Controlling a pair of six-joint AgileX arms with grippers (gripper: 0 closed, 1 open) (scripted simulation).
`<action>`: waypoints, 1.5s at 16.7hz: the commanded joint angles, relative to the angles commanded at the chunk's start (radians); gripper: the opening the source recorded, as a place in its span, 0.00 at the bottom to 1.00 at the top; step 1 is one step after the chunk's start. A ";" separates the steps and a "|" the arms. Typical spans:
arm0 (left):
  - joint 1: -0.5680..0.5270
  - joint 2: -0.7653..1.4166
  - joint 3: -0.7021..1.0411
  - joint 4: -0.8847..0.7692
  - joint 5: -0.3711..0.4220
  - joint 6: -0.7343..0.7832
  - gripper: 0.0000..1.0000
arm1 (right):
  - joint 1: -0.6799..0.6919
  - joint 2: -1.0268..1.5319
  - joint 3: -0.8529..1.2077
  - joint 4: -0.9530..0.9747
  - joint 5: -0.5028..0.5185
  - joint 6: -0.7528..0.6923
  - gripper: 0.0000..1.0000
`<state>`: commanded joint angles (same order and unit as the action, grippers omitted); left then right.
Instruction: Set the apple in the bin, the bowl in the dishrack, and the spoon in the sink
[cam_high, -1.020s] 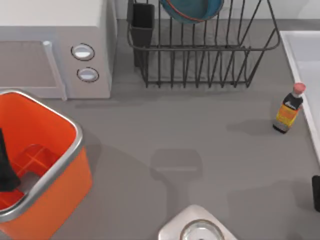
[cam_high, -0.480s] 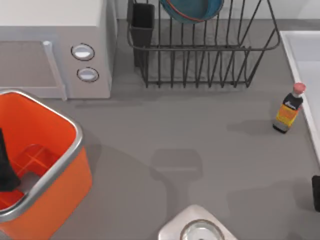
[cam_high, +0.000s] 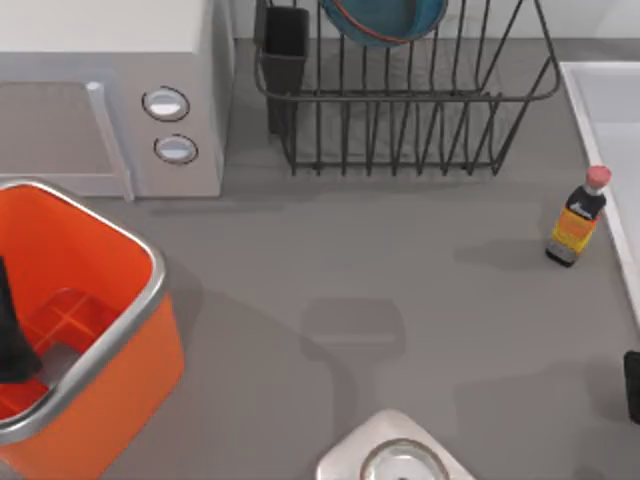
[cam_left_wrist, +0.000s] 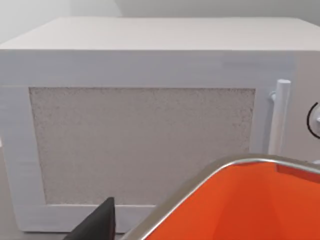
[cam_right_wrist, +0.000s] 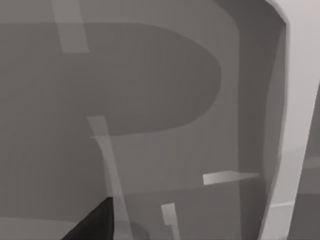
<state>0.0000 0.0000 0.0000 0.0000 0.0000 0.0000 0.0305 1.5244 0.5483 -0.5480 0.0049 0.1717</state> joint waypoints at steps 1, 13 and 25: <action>0.000 0.000 0.000 0.000 0.000 0.000 1.00 | 0.000 0.000 0.000 0.000 0.000 0.000 0.00; 0.000 0.000 0.000 0.000 0.000 0.000 1.00 | -0.003 -0.160 0.216 -0.373 0.008 -0.001 0.00; 0.000 0.000 0.000 0.000 0.000 0.000 1.00 | -0.005 -0.213 0.361 -0.562 0.007 -0.008 0.00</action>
<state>0.0000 0.0000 0.0000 0.0000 0.0000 0.0000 0.0250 1.3110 0.9094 -1.1095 0.0122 0.1639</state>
